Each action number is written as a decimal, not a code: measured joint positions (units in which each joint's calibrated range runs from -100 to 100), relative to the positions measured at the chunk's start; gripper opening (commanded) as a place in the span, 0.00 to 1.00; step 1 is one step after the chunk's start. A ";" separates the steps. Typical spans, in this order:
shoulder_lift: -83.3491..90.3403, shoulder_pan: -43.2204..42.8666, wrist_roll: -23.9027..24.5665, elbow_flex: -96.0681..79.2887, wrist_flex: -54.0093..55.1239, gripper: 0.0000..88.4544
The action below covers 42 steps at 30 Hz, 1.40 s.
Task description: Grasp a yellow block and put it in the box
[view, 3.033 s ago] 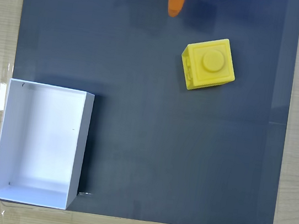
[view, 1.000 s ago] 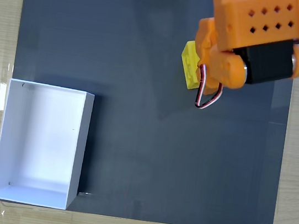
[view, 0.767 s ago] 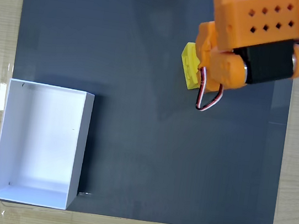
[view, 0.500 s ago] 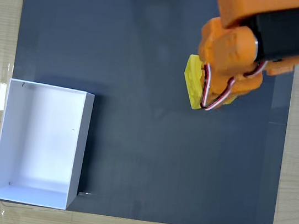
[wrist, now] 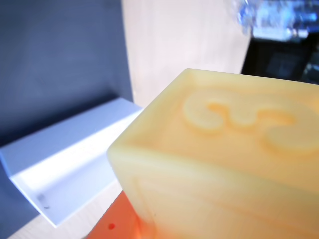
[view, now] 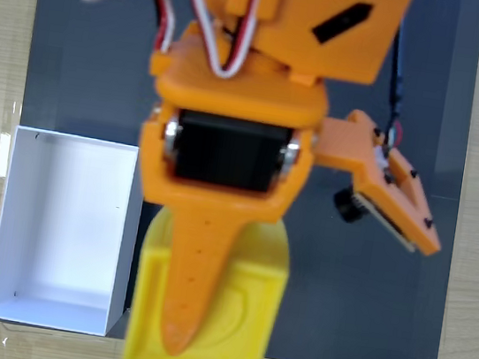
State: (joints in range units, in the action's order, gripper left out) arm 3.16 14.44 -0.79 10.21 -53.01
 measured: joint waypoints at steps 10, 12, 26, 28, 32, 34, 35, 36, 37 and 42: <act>-12.56 13.32 -4.17 0.00 11.16 0.29; -15.42 14.93 -4.86 0.00 12.12 0.29; -27.31 18.53 -5.34 4.52 12.81 0.30; -28.23 18.44 -5.34 4.61 13.07 0.30; -29.16 17.99 -5.71 4.61 13.07 0.32; -29.25 17.72 -7.08 4.61 13.07 0.37; -29.25 17.54 -7.55 4.61 13.07 0.40; -29.25 17.45 -7.92 4.61 13.07 0.43; -29.25 17.27 -8.14 4.61 13.07 0.46; -29.25 17.27 -8.51 4.61 13.07 0.50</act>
State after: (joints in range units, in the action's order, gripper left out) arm -26.09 31.71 -9.30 14.81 -39.94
